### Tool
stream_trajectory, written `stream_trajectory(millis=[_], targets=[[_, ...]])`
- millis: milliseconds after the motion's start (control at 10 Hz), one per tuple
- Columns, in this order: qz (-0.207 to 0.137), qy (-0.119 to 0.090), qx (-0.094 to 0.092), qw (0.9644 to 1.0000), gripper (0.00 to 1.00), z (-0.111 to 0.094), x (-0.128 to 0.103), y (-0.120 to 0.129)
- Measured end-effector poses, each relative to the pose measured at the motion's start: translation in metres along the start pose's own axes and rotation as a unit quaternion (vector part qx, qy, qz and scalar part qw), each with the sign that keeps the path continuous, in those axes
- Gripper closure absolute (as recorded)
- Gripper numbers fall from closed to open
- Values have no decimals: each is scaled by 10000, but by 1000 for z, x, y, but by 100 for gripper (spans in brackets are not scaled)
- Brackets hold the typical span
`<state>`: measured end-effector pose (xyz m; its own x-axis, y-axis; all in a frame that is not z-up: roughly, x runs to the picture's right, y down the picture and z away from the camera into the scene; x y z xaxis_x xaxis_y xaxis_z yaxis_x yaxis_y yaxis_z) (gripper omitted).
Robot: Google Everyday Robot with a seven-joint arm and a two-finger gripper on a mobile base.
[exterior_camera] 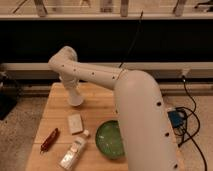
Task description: Place the ceramic cup over the eraser
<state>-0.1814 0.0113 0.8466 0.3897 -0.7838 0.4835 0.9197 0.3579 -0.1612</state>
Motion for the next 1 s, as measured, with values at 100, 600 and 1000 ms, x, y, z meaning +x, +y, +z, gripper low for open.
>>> stream_trajectory(millis=[100,600,1000], targets=[[-11,1,0,10000,25,3,-1,0],[12,18,78,10000,28,13,7,3],[12,-22,44,10000,24,-3,7,8]])
